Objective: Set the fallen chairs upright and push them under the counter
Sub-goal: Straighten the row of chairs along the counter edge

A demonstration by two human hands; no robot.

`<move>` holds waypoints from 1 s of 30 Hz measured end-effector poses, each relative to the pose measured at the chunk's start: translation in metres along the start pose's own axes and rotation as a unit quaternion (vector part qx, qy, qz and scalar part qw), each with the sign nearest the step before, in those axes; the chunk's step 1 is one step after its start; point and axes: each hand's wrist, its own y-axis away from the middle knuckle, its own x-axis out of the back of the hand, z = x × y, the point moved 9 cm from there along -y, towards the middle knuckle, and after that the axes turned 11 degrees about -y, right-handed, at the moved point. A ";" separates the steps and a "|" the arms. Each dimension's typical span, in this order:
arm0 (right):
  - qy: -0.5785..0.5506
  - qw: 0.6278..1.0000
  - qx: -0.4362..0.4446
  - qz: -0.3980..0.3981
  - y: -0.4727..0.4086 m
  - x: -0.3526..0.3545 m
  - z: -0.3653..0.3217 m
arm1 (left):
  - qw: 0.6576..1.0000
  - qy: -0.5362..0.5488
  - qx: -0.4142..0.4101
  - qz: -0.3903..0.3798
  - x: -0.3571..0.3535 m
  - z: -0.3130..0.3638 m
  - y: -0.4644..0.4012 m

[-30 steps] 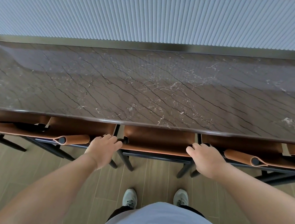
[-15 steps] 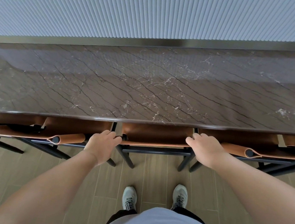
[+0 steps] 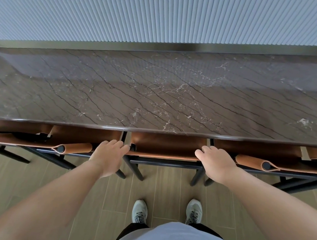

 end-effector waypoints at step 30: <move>-0.797 0.499 -0.283 0.189 0.146 0.012 0.095 | 0.468 0.859 0.207 -0.035 0.100 0.198 -0.030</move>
